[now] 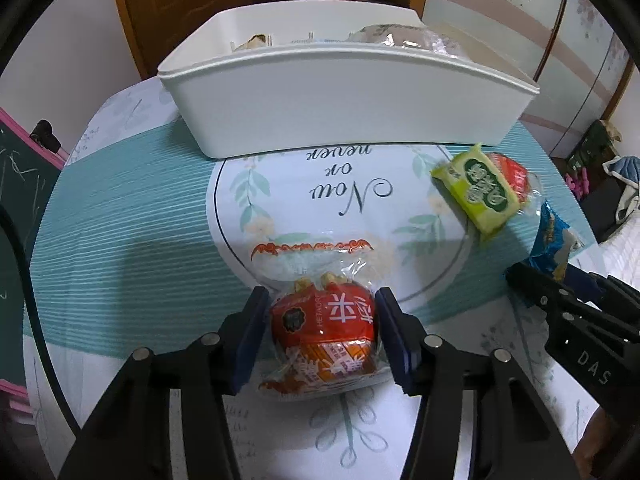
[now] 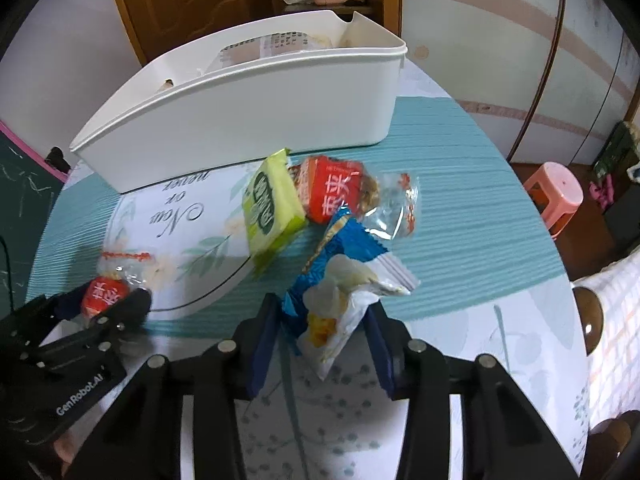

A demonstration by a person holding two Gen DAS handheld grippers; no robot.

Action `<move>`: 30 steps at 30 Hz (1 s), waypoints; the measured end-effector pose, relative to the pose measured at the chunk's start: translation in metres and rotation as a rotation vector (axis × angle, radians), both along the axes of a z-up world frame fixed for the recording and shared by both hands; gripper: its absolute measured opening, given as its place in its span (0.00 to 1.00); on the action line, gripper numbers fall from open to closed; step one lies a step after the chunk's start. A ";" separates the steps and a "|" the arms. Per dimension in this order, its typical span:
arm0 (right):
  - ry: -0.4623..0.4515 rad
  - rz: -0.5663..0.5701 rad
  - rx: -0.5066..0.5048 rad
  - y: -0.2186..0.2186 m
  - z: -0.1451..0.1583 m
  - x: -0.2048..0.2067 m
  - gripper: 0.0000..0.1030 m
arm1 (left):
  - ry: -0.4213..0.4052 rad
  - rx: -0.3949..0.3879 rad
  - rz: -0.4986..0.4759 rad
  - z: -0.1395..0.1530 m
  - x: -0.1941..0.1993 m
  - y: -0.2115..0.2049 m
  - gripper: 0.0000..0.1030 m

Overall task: Organize snacks
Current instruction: 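Grasp the red packet with the left gripper while the right grasps the blue chip bag, then lift both packets over the white bin and open both grippers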

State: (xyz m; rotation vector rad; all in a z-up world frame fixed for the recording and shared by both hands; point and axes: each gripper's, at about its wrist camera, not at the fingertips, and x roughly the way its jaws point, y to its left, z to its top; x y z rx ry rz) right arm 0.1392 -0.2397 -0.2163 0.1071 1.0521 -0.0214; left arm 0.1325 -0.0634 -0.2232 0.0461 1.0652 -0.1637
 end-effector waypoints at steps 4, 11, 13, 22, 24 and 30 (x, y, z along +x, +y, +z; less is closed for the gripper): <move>-0.024 0.012 0.010 0.003 0.012 -0.012 0.40 | -0.029 -0.014 -0.009 0.017 -0.014 -0.002 0.51; -0.111 0.037 0.016 0.009 0.046 -0.036 0.40 | -0.104 -0.045 -0.016 0.056 -0.036 0.001 0.51; -0.142 0.046 0.023 0.011 0.058 -0.042 0.40 | -0.139 -0.052 -0.020 0.072 -0.044 0.004 0.51; -0.285 0.105 0.064 0.021 0.114 -0.061 0.40 | -0.260 -0.076 -0.006 0.132 -0.060 0.025 0.51; -0.314 0.119 0.082 0.021 0.127 -0.061 0.39 | -0.275 -0.080 -0.002 0.142 -0.060 0.029 0.51; -0.393 0.145 0.096 0.016 0.167 -0.047 0.39 | -0.327 -0.087 0.007 0.178 -0.042 0.040 0.51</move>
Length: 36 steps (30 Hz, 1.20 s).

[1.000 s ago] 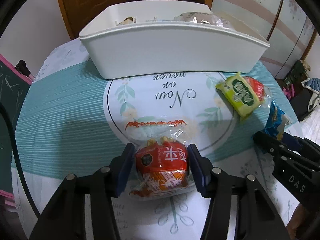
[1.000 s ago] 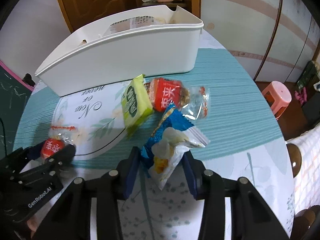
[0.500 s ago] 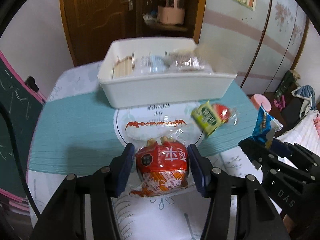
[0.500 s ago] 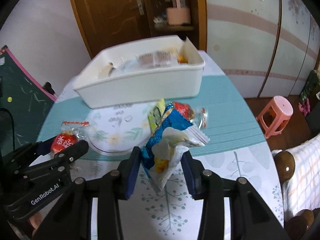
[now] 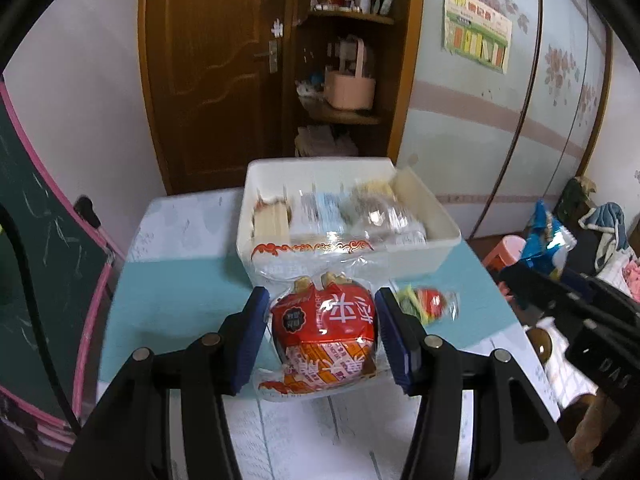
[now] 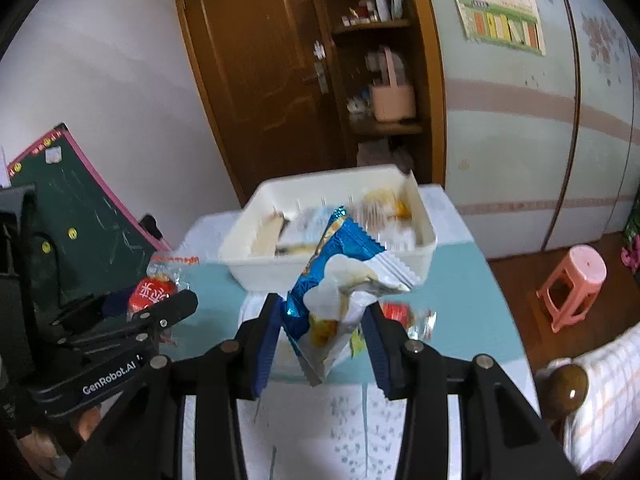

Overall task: Organize snacks
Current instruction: 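Lift both packets over the white bin and open both grippers, then withdraw both grippers and lower them toward the green packet and red packet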

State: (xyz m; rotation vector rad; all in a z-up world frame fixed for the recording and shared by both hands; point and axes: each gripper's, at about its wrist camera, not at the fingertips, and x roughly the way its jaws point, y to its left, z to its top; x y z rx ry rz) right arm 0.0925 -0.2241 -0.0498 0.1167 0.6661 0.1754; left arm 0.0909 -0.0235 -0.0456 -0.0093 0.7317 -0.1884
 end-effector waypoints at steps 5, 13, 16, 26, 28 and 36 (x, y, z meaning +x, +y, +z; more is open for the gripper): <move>-0.054 0.012 -0.010 -0.005 0.033 0.028 0.39 | -0.037 0.006 -0.005 0.031 0.031 0.004 0.52; -0.142 0.033 -0.021 -0.004 0.082 0.083 0.40 | -0.103 0.073 0.010 0.072 0.088 0.000 0.52; -0.139 0.046 -0.002 -0.002 0.091 0.110 0.40 | -0.093 0.091 0.013 0.074 0.114 -0.004 0.53; -0.028 0.056 0.032 0.006 0.077 0.192 0.41 | -0.049 0.104 0.036 0.056 0.190 -0.016 0.56; 0.008 0.063 0.045 0.009 0.069 0.208 0.44 | -0.044 0.108 0.037 0.050 0.200 -0.018 0.61; 0.126 0.068 0.087 0.014 0.030 0.245 0.58 | 0.003 0.103 0.003 0.026 0.223 -0.021 0.95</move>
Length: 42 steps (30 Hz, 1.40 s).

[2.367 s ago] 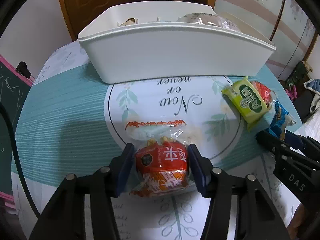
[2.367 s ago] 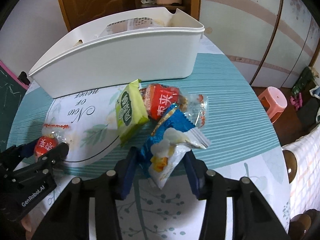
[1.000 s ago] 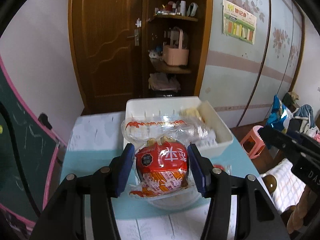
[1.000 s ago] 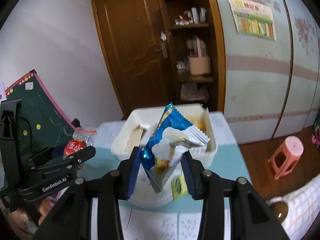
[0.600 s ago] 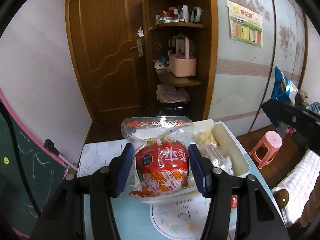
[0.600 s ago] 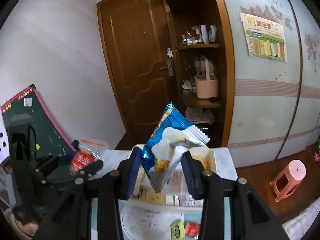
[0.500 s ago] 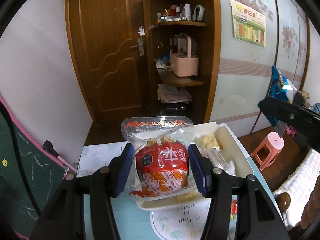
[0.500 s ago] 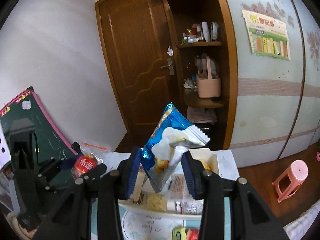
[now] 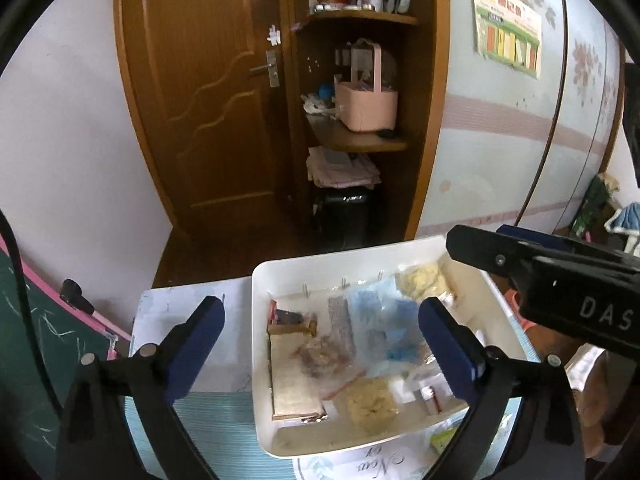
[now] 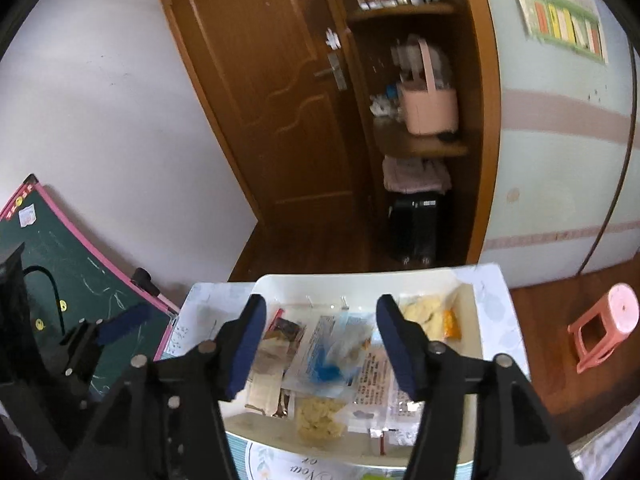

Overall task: Organize snacks
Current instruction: 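Withdraw both grippers and lower them toward the green packet and red packet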

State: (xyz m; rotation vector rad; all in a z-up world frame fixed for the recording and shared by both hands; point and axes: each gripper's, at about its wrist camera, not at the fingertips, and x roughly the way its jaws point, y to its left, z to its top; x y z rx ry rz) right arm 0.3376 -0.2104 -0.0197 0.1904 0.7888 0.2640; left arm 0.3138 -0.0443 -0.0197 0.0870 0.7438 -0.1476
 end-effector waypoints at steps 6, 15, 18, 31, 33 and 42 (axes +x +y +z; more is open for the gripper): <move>0.004 0.006 -0.029 -0.002 -0.003 -0.008 0.60 | 0.005 0.025 -0.006 -0.006 -0.006 -0.002 0.95; 0.004 -0.025 -0.149 -0.022 -0.007 -0.042 0.60 | 0.007 0.014 -0.049 -0.006 -0.038 -0.014 0.95; -0.003 -0.048 -0.186 -0.035 -0.009 -0.058 0.60 | 0.005 0.017 -0.078 -0.005 -0.052 -0.024 0.95; -0.025 -0.116 -0.204 -0.085 -0.017 -0.124 0.60 | 0.015 -0.024 -0.205 -0.016 -0.123 -0.068 0.95; -0.020 -0.114 -0.208 -0.088 -0.026 -0.130 0.60 | 0.038 -0.026 -0.215 -0.031 -0.130 -0.077 0.95; 0.111 -0.134 -0.160 -0.118 -0.094 -0.131 0.60 | 0.257 -0.114 -0.119 -0.134 -0.115 -0.100 0.95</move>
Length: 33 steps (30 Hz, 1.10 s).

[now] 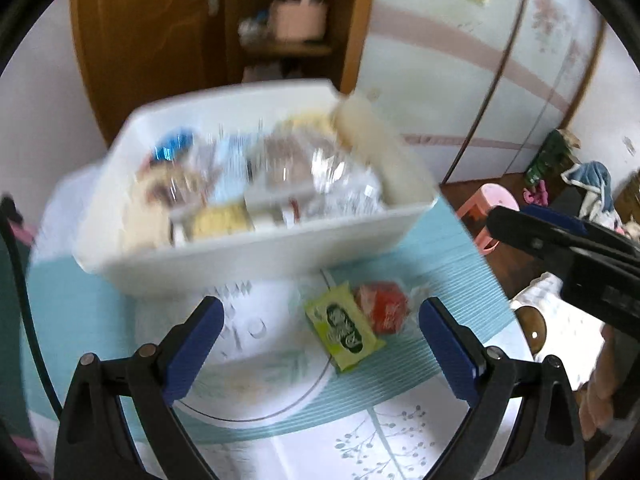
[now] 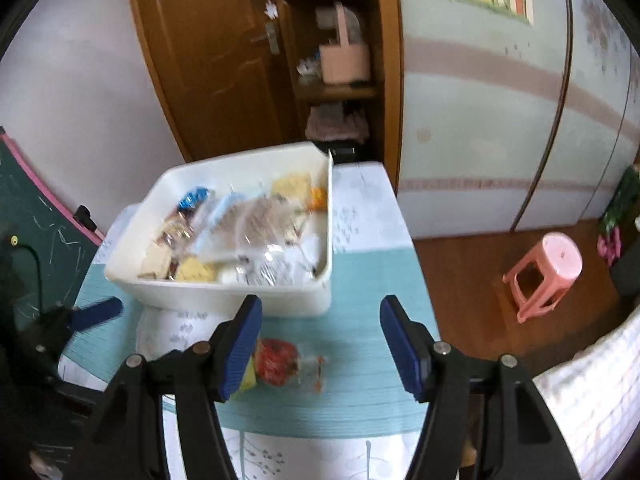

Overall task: Organize snacks
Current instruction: 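Withdraw both grippers and lower them toward the green packet and red packet, then grasp the green pastry packet with the left gripper while the right grasps the red packet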

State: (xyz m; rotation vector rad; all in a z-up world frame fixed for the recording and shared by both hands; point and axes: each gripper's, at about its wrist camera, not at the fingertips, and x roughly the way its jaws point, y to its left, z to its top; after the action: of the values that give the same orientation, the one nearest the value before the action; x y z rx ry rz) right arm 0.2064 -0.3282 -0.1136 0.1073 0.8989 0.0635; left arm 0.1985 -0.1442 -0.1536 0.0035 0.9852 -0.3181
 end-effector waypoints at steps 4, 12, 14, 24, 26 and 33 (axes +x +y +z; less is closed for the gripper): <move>0.062 0.022 0.046 -0.007 -0.026 0.005 0.60 | 0.079 -0.009 0.028 -0.035 0.007 -0.006 0.95; 0.152 0.102 0.117 0.003 -0.061 0.014 0.60 | 0.129 0.017 0.044 -0.070 0.014 -0.008 0.79; 0.166 0.126 0.122 0.006 -0.068 0.015 0.60 | 0.151 0.012 0.043 -0.076 0.017 -0.003 0.70; 0.219 0.202 0.106 0.031 -0.091 0.026 0.60 | 0.140 0.008 0.034 -0.079 0.012 0.018 0.40; 0.210 0.216 0.083 0.037 -0.092 0.028 0.60 | 0.136 0.010 0.035 -0.079 0.010 0.022 0.38; 0.195 0.266 -0.051 0.061 -0.097 0.033 0.60 | 0.120 0.009 0.032 -0.080 0.005 0.031 0.36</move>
State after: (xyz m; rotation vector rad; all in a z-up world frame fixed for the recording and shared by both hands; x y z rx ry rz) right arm 0.2396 -0.2668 -0.2107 -0.0553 1.1051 0.2812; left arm 0.2034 -0.1127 -0.2331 -0.0233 1.1042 -0.2865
